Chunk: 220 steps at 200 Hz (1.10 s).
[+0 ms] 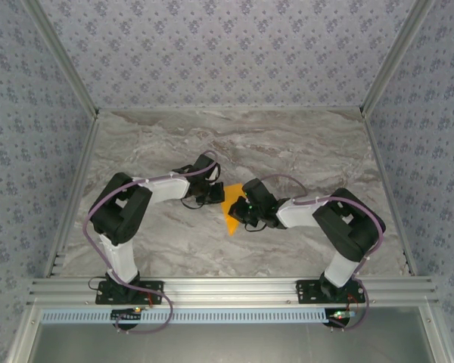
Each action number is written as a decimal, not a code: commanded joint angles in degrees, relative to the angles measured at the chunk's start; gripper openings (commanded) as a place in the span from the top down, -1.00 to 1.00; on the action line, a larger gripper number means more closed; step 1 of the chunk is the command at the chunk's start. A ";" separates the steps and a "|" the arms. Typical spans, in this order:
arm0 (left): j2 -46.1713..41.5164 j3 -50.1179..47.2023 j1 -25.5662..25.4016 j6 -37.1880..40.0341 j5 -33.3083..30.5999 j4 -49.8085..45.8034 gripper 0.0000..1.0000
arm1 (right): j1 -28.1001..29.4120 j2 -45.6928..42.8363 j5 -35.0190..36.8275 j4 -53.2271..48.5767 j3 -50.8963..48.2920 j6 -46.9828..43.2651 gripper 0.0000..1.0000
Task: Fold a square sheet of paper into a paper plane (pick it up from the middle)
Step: Third fold the triangle at the center of the table.
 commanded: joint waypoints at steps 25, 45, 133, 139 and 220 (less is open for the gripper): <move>2.12 -0.76 -0.52 0.71 -0.33 -2.27 0.83 | 0.29 1.12 2.41 -0.07 -0.56 0.16 0.94; 2.14 -0.81 -0.67 0.58 -0.33 -2.27 0.83 | 0.30 1.31 2.58 -0.19 -0.53 0.18 0.94; 1.95 -0.91 -0.61 0.39 -0.33 -2.27 0.83 | 0.37 1.66 3.60 -0.96 -0.55 0.24 0.94; 1.91 -0.94 -0.67 0.41 -0.33 -2.27 0.83 | 0.41 1.75 3.73 -1.00 -0.57 0.24 0.94; 1.06 -0.38 -0.61 0.26 -1.29 -3.06 0.84 | 0.77 1.66 4.90 -1.63 -0.82 0.98 0.93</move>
